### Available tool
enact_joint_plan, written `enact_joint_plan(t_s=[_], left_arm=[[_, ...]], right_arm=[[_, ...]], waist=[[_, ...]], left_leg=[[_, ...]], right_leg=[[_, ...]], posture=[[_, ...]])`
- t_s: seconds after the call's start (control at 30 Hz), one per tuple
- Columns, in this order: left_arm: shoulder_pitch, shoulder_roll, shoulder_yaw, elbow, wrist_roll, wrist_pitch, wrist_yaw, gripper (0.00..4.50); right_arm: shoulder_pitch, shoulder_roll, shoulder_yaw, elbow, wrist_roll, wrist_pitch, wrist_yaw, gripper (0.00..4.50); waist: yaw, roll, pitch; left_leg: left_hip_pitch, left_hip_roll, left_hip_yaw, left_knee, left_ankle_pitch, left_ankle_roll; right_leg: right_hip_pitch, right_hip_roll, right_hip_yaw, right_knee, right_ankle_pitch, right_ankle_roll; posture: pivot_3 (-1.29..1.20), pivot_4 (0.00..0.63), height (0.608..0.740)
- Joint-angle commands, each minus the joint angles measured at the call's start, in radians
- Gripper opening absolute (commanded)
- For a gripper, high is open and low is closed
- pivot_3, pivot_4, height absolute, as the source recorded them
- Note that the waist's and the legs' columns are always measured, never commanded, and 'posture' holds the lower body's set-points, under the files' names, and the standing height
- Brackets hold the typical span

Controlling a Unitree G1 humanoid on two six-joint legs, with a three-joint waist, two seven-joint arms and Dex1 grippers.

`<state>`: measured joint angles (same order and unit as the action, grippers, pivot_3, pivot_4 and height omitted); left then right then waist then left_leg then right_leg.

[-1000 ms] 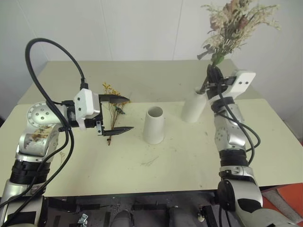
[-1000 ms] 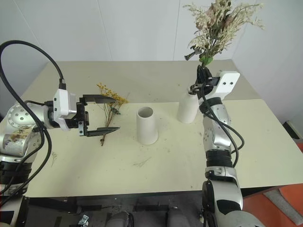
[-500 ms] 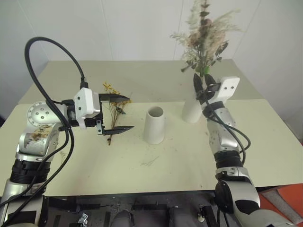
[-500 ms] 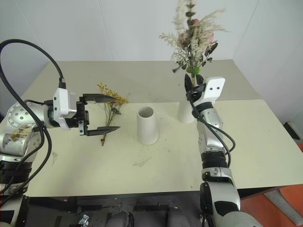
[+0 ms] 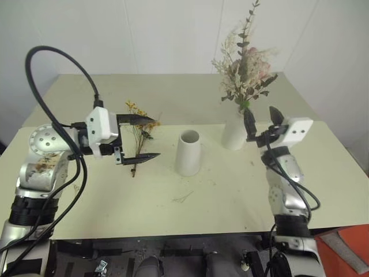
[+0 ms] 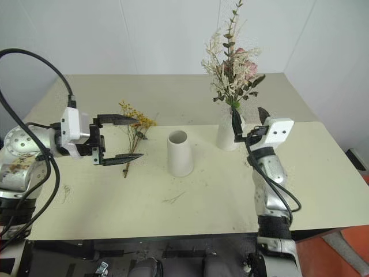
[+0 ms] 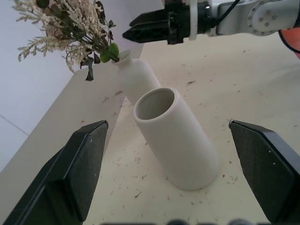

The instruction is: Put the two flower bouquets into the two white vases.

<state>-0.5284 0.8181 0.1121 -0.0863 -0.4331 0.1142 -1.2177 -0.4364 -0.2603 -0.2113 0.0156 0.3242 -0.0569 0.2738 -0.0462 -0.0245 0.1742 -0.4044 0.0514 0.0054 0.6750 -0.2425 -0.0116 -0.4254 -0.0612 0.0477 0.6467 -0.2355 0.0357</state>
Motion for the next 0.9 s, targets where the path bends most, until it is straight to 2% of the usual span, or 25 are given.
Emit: enact_joint_plan(t_s=[0.03,0.1,0.17,0.27,0.33,0.4,0.5,0.67,0.73,0.9], left_arm=[[0.066,0.040,0.077,-0.009,0.076,0.062,0.148,4.50],[0.092,0.049,0.080,-0.028,0.130,0.178,0.271,4.50],[0.094,0.045,0.068,-0.051,0.161,0.272,0.353,4.50],[0.054,0.039,-0.014,-0.070,0.275,0.422,0.485,4.50],[0.021,0.001,-0.037,-0.069,0.272,0.484,0.520,4.50],[-0.031,-0.046,-0.077,-0.046,0.272,0.554,0.543,4.50],[-0.140,-0.090,-0.174,0.023,0.301,0.726,0.552,4.50],[-0.329,-0.186,-0.272,0.212,0.341,0.930,0.610,4.50],[-0.393,-0.214,-0.312,0.307,0.373,0.955,0.632,4.50],[-0.496,-0.289,-0.316,0.536,0.372,0.954,0.635,4.50]], right_arm=[[0.066,-0.136,-0.020,-0.235,0.086,0.204,0.072,4.48],[0.114,-0.251,-0.022,-0.328,0.140,0.344,0.136,4.48],[0.137,-0.323,-0.029,-0.387,0.191,0.421,0.176,4.48],[0.132,-0.396,-0.030,-0.459,0.263,0.541,0.212,4.48],[0.097,-0.440,-0.021,-0.493,0.348,0.673,0.219,4.48],[0.062,-0.511,0.015,-0.541,0.359,0.777,0.227,4.48],[0.031,-0.590,0.049,-0.579,0.357,0.828,0.281,4.48],[-0.010,-0.623,0.048,-0.593,0.351,0.878,0.284,4.48],[-0.016,-0.628,0.045,-0.596,0.345,0.891,0.280,4.48],[-0.001,-0.647,0.020,-0.633,0.348,0.919,0.275,4.48]], waist=[[0.002,0.000,0.000],[0.005,0.000,0.000],[0.007,-0.001,0.000],[0.010,-0.002,0.000],[0.012,-0.002,0.000],[0.016,-0.002,0.000],[0.031,-0.002,0.000],[0.034,-0.003,0.000],[0.035,-0.004,0.000],[0.031,-0.004,0.000]], left_leg=[[0.000,0.000,0.000,0.000,0.000,0.000],[0.001,0.000,0.000,-0.001,0.000,0.000],[0.002,0.000,0.000,0.000,0.000,0.000],[0.002,0.000,-0.001,0.000,0.000,0.000],[0.003,0.000,-0.001,0.000,0.000,0.000],[0.003,0.000,-0.001,0.000,0.000,0.000],[0.000,-0.001,-0.002,0.001,0.000,0.000],[-0.001,-0.001,-0.003,0.001,0.000,0.000],[-0.002,-0.002,-0.003,0.002,0.000,0.000],[-0.002,-0.002,-0.003,0.002,0.000,0.000]], right_leg=[[0.000,0.000,0.000,0.000,0.000,0.000],[0.001,0.000,0.000,0.000,0.000,0.000],[0.002,0.000,0.000,0.000,0.000,0.000],[0.003,0.000,-0.001,0.000,0.000,0.000],[0.004,0.000,-0.001,0.000,0.000,0.000],[0.003,0.000,-0.001,0.000,0.000,0.000],[0.002,0.000,-0.002,0.000,0.000,0.000],[0.002,0.000,-0.003,-0.002,0.000,0.000],[0.002,0.000,-0.004,-0.002,0.000,0.000],[0.001,0.000,-0.003,-0.002,0.000,0.000]], posture=[[0.00,0.150,0.740],[0.00,0.150,0.740],[0.00,0.150,0.740],[0.00,0.150,0.740],[0.00,0.150,0.740],[0.00,0.150,0.740],[0.00,0.150,0.740],[0.00,0.150,0.740],[0.00,0.150,0.740],[0.00,0.150,0.740]])
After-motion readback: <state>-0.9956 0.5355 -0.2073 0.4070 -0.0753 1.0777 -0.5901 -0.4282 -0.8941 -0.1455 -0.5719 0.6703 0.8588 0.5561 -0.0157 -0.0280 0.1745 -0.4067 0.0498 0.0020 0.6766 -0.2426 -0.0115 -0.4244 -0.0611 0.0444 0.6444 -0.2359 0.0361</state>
